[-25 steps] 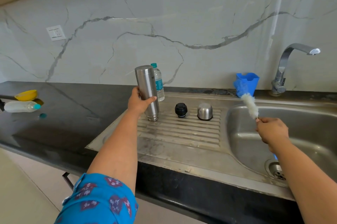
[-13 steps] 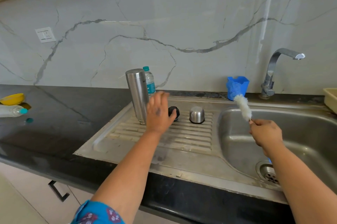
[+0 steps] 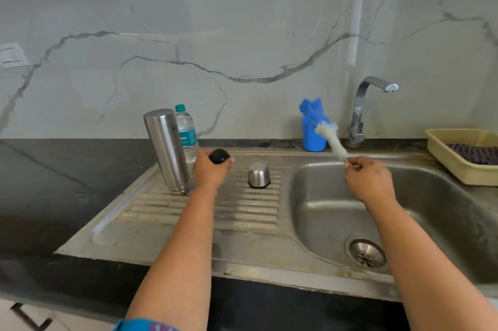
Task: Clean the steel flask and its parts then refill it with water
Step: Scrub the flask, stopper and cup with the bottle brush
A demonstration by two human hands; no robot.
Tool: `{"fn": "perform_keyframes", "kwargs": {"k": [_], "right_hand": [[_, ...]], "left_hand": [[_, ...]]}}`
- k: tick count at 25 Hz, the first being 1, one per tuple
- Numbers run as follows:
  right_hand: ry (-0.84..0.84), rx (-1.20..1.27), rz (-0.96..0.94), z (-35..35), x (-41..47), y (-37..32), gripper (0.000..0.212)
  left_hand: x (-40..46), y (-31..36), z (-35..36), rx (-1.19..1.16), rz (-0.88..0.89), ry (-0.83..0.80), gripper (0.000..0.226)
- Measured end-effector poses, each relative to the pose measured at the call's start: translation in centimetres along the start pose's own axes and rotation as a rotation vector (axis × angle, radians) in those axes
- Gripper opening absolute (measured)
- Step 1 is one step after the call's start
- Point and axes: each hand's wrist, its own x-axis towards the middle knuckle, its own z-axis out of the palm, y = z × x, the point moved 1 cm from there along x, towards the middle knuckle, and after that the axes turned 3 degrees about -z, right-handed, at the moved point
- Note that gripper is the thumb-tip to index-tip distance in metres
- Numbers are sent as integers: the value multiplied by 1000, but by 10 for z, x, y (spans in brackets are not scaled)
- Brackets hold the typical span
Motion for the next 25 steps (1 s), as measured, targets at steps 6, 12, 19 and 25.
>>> {"fn": "perform_keyframes", "kwargs": {"k": [6,12,19,25], "right_hand": [[54,-740,-233,-47,66,-66,29],[-70,-1324,-153,-50,122,-109,23],[125,-1741,-561,-13,165,-127,24],[268,-1729,-612,-36,167,-139,32]], "left_hand": [[-33,50,56,-751,-264,-193,38],[-54,37,121,-633,-317,-258,52],[-60,38,134,-630,-330,-306,47],[-64,41,138,-633,-338,-316,44]]}}
